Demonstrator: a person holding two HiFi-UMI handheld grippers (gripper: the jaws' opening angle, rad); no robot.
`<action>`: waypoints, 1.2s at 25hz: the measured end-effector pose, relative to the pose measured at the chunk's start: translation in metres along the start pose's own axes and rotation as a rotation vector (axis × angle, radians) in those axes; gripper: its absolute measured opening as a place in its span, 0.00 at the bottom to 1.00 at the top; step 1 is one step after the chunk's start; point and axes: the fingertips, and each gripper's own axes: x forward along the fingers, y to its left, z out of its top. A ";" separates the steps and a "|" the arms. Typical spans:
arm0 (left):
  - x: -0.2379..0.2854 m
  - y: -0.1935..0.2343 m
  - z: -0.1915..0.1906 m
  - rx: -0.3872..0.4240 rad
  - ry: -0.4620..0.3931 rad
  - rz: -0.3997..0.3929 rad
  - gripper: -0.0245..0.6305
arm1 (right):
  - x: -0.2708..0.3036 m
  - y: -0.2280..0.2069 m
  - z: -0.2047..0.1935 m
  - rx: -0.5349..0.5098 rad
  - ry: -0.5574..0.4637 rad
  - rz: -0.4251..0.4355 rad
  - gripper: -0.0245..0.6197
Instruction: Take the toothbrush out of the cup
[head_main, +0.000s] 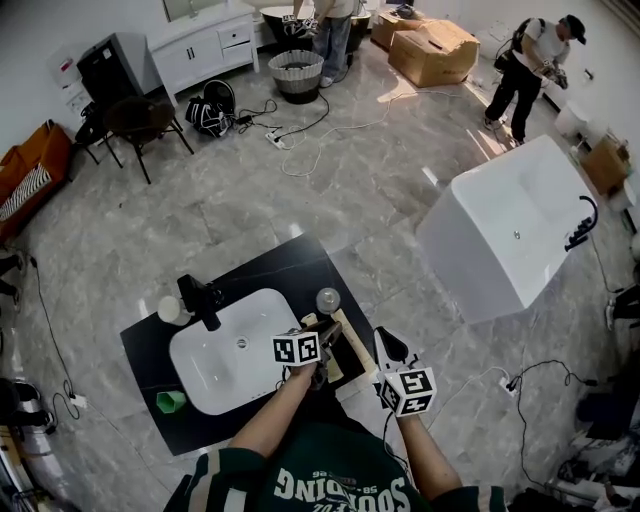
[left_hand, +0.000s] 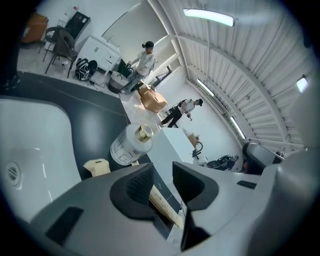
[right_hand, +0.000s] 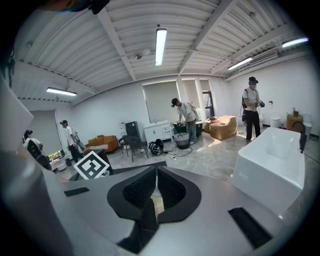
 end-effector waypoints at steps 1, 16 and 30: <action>-0.005 0.000 0.003 0.014 -0.019 0.004 0.20 | 0.002 0.005 0.001 -0.006 0.000 0.015 0.10; -0.132 0.009 0.058 0.307 -0.304 0.198 0.05 | 0.048 0.122 0.025 -0.119 -0.009 0.293 0.10; -0.285 0.081 0.057 0.352 -0.430 0.385 0.05 | 0.091 0.283 0.012 -0.214 0.002 0.495 0.10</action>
